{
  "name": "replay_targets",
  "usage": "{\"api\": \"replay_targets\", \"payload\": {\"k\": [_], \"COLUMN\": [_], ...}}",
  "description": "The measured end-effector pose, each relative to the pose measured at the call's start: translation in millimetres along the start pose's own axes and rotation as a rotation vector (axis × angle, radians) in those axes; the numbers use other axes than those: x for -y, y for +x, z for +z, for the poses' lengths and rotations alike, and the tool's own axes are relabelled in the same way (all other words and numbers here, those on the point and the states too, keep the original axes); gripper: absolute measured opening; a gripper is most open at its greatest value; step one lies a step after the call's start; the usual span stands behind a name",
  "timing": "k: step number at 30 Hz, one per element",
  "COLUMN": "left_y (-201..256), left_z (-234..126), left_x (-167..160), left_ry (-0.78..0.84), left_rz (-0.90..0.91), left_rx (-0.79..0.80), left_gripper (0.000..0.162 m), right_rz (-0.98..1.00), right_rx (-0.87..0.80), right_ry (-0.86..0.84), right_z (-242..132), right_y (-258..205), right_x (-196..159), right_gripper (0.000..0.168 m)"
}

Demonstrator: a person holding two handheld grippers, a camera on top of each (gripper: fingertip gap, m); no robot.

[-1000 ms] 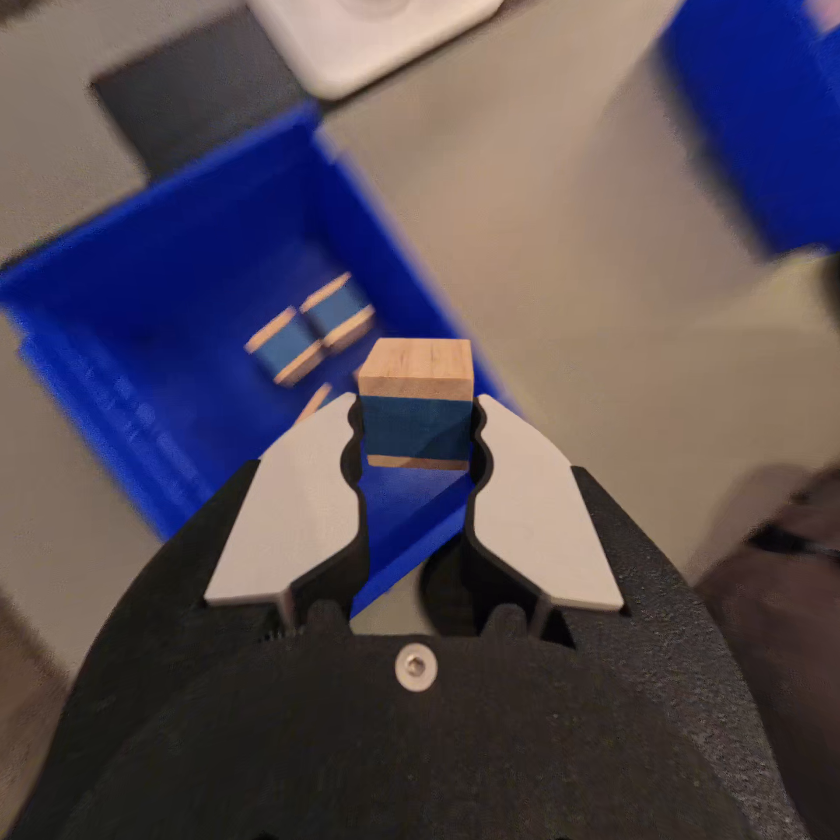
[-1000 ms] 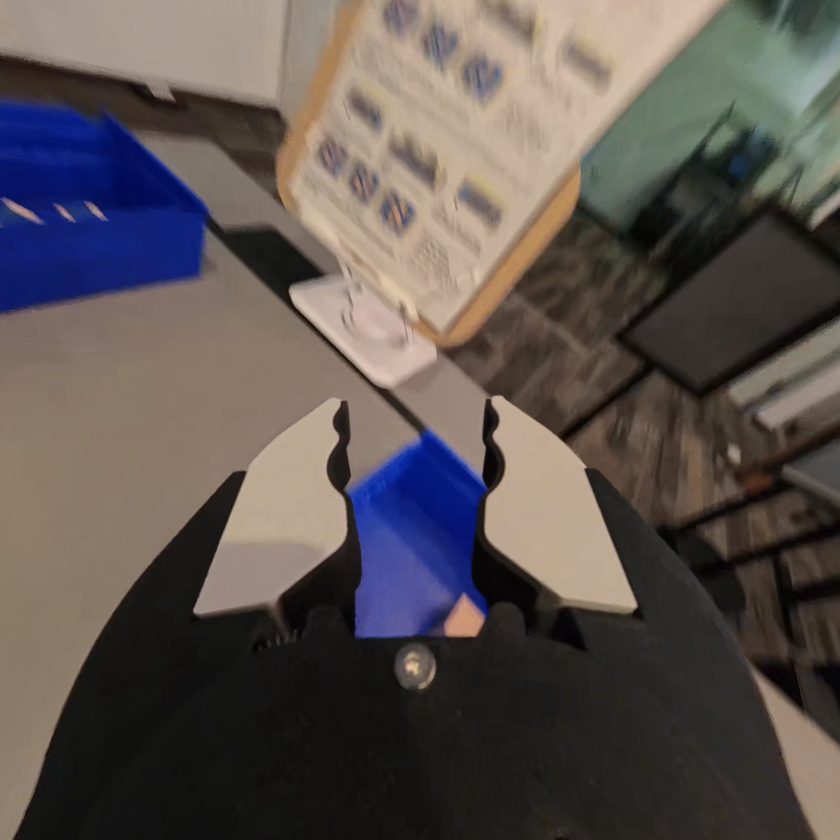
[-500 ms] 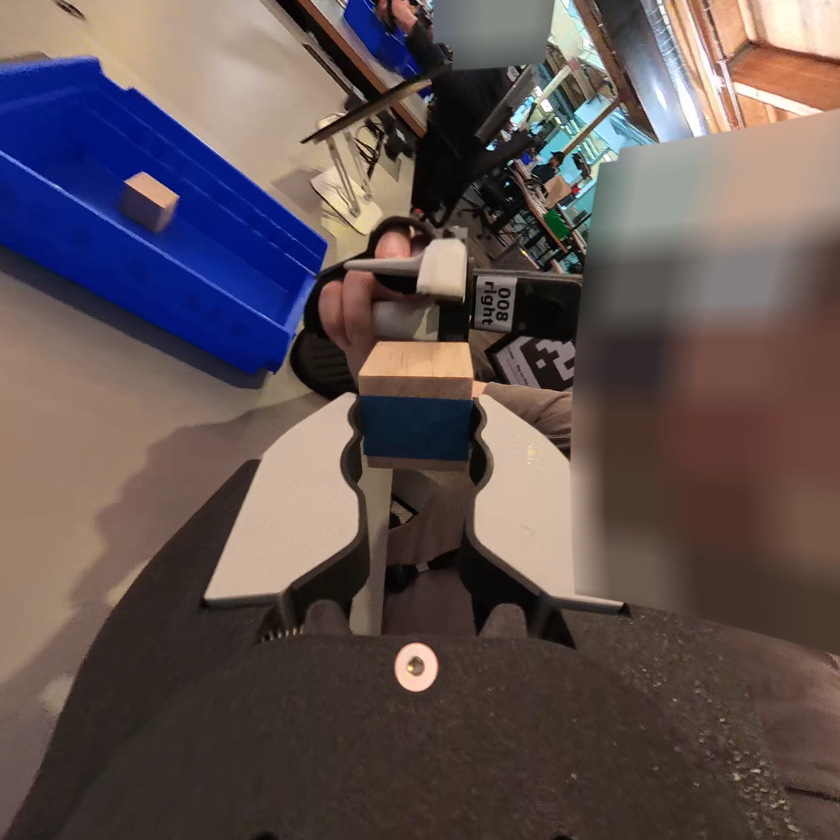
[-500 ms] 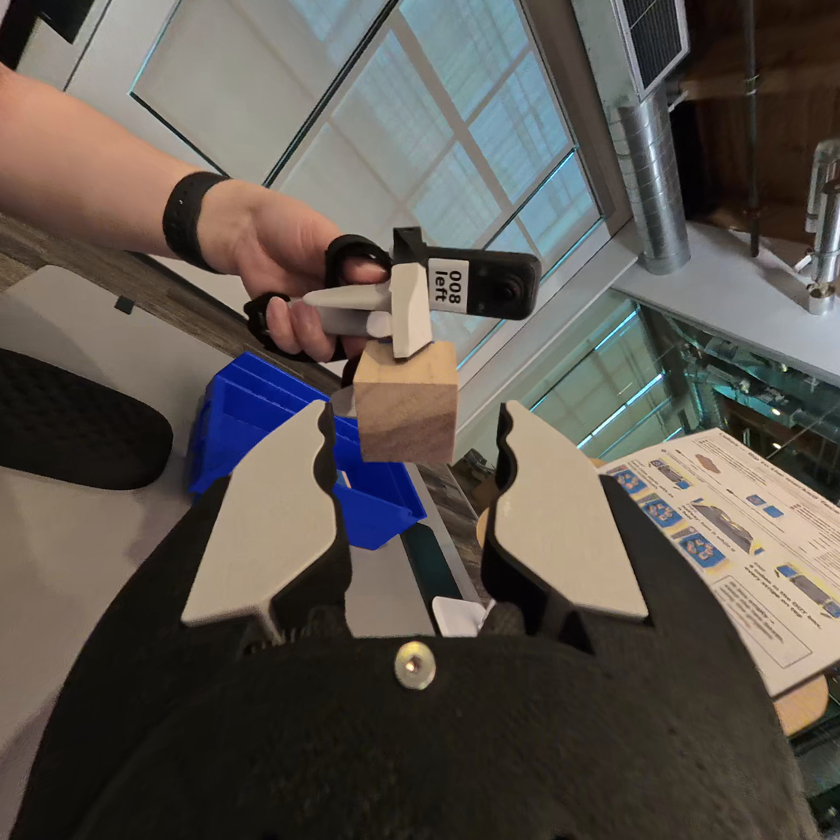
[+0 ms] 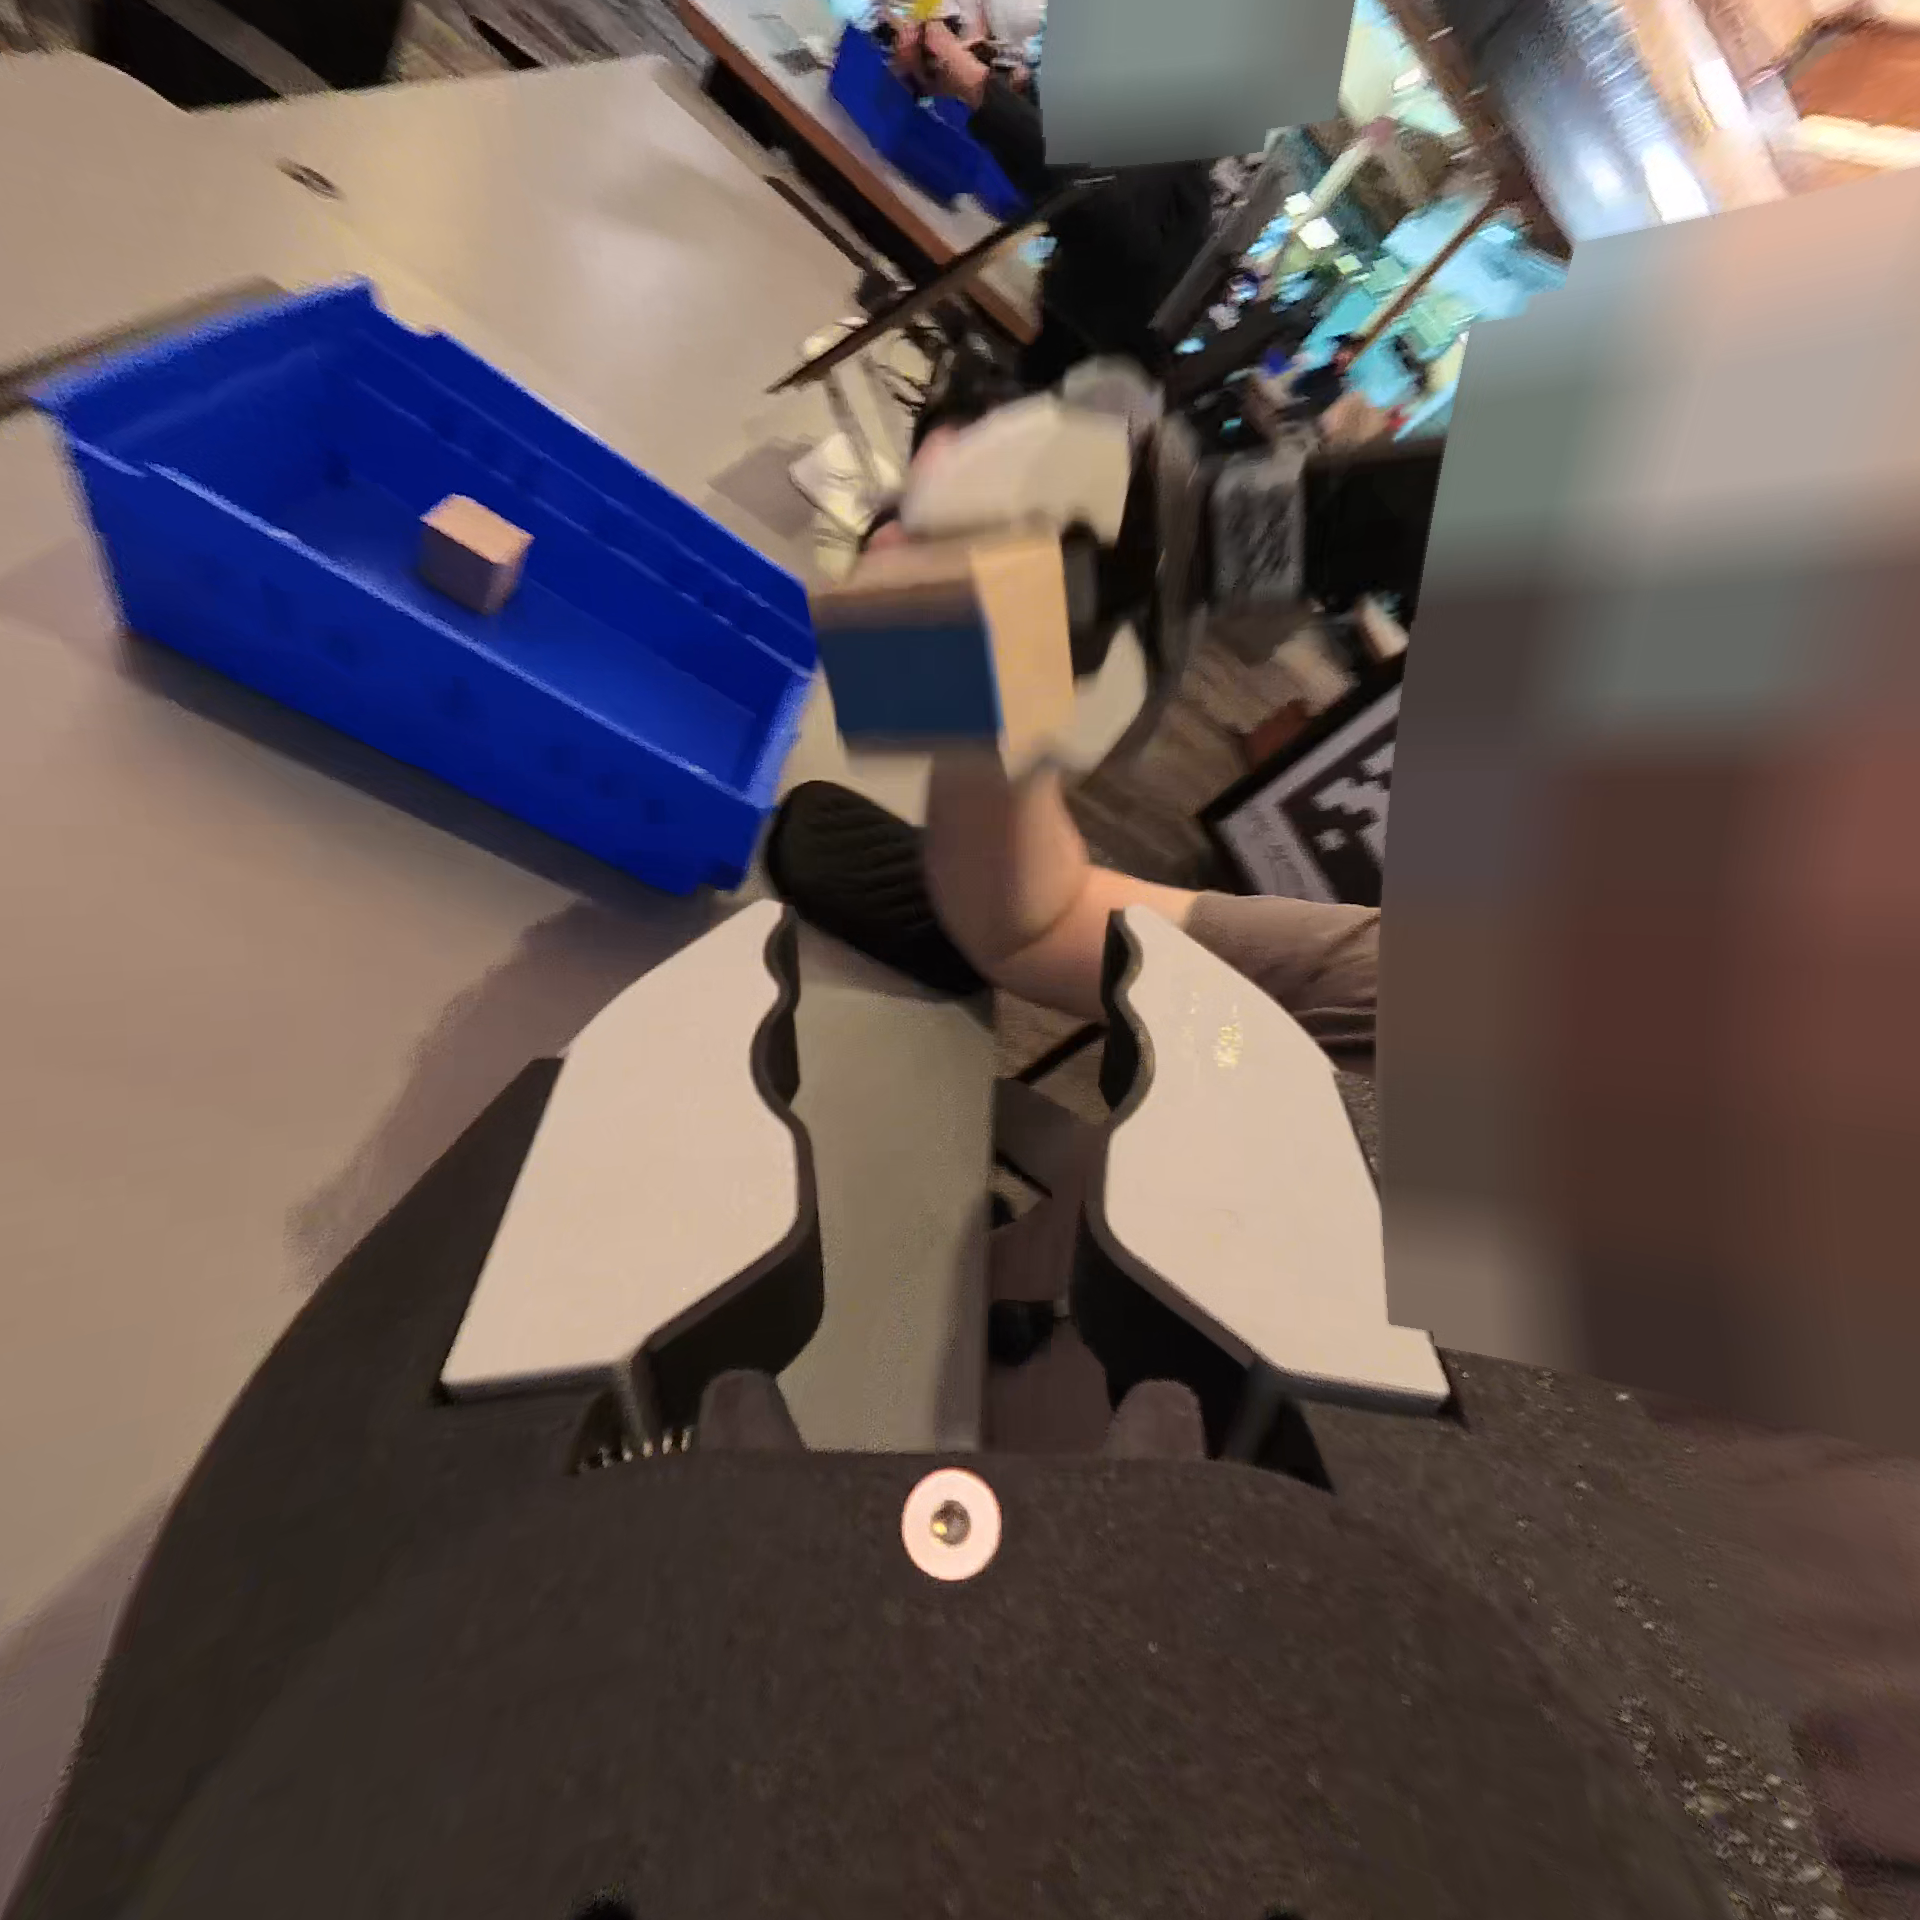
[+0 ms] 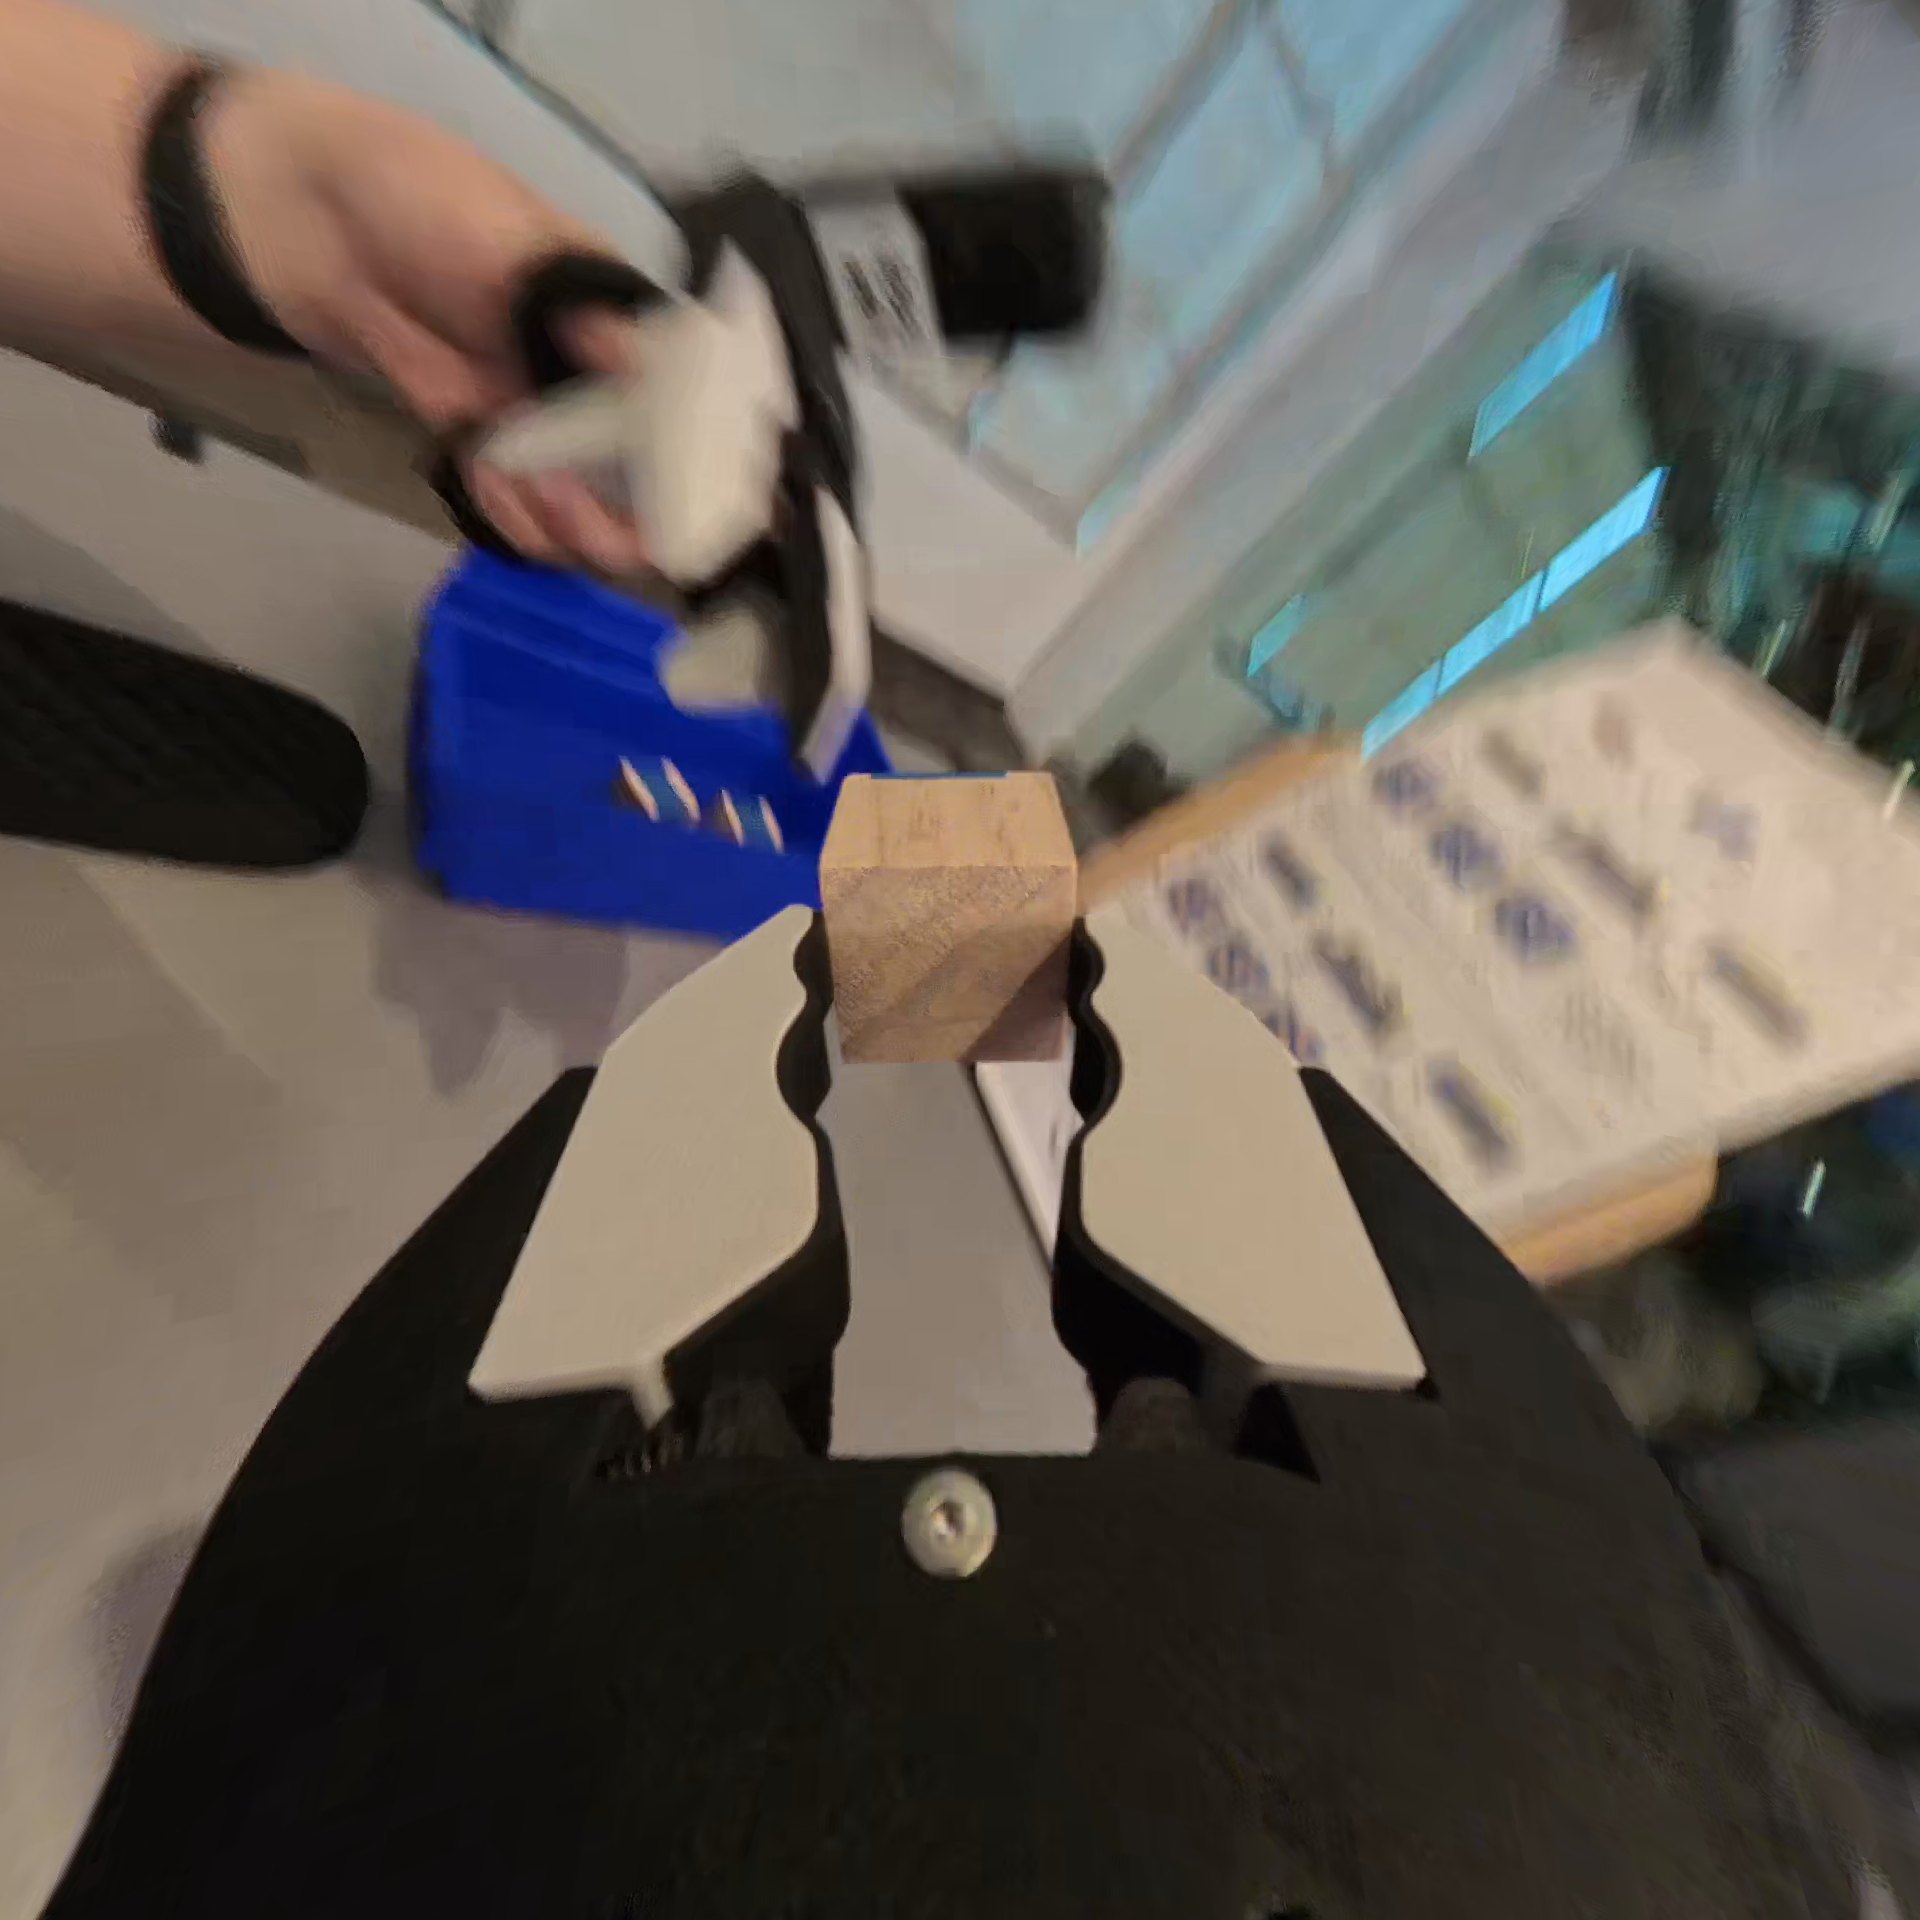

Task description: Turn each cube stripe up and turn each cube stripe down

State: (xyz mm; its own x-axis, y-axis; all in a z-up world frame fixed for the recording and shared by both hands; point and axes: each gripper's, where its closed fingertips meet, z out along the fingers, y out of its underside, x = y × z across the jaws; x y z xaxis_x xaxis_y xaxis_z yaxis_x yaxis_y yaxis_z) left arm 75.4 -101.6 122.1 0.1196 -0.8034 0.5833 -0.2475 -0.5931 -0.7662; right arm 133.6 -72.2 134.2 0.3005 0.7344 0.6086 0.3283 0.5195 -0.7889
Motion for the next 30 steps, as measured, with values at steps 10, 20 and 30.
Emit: {"api": "replay_targets", "payload": {"k": [10, 20, 30], "left_y": [-18.9, -15.9, -17.8], "left_z": [-46.4, -48.4, -45.9], "left_x": [-15.2, -25.9, -32.9], "left_ry": [-0.011, -0.051, -0.085], "left_rz": [0.072, 0.085, 0.083], "left_rx": [0.222, 0.250, 0.258], "left_gripper": [0.047, 0.045, 0.043], "right_rz": [1.062, 1.153, 1.125], "right_rx": [-0.261, -0.247, -0.294], "right_ry": [-1.115, -1.469, -1.545], "right_z": [-164.0, -183.1, -184.5], "right_y": [53.1, 14.7, 13.6], "right_x": [-293.8, -363.6, -371.4], "right_gripper": [0.044, 0.045, 0.045]}}
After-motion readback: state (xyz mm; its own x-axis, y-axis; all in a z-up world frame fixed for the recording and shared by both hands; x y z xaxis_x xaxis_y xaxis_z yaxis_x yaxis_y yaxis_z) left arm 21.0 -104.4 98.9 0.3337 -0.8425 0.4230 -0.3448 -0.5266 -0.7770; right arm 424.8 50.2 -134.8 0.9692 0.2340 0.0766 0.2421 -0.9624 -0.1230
